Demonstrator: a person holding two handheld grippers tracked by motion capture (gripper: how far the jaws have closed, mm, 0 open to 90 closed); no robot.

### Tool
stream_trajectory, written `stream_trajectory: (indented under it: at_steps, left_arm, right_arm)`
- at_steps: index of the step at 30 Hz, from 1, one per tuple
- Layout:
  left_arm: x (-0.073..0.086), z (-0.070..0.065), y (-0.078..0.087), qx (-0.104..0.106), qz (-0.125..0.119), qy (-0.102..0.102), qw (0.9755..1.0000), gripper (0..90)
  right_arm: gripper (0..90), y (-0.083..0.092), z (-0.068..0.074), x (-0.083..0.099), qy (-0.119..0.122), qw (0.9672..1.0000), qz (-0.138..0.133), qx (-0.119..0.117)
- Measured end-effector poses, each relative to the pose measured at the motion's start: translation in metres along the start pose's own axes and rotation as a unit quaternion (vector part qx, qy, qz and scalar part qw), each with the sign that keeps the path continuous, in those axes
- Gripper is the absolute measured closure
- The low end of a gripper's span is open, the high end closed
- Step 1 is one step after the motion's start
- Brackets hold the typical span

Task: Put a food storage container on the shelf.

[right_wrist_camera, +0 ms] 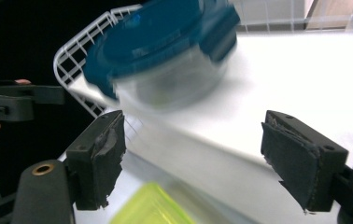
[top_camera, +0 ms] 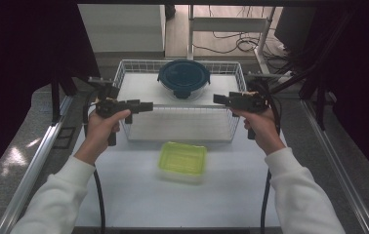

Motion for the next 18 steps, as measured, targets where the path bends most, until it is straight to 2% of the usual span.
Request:
stream_trajectory:
  at_steps: [2,3,6,10,15,18]
  left_arm:
    - [0.019,-0.003,0.003,-0.005,0.0,-0.012,0.9999,26.3]
    - [0.025,-0.004,0.003,-0.003,-0.001,-0.011,0.9999,26.4]
    - [0.046,-0.008,0.004,0.019,0.001,-0.001,0.9998,27.2]
    - [0.074,-0.01,-0.001,0.004,0.02,-0.013,0.9997,27.4]
    - [0.103,-0.009,-0.006,-0.028,0.037,-0.027,0.9985,27.4]
    - [0.118,-0.011,-0.01,-0.025,0.05,-0.029,0.998,27.3]
  right_arm:
    - [21.7,0.008,0.001,0.02,0.015,0.9998,0.002,0.011]
    - [21.8,0.01,0.001,0.029,0.02,0.9997,0.001,0.013]
    - [21.8,0.015,0.003,0.051,0.024,0.9997,0.004,0.001]
    - [21.8,0.02,0.001,0.083,0.032,0.9993,0.016,0.008]
    - [21.7,0.022,0.007,0.115,0.056,0.9974,0.042,0.015]
    - [21.6,0.02,0.012,0.134,0.069,0.9953,0.066,0.016]
Point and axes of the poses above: each handheld gripper's, and its own axes: y roughly backward along the jaws, x roughly out of its underside, z roughly to its left, the point moved 5 cm from there along -y, roughly forward along the jaws, and after that the axes turned 11 degrees about z, right-handed, at the moved point
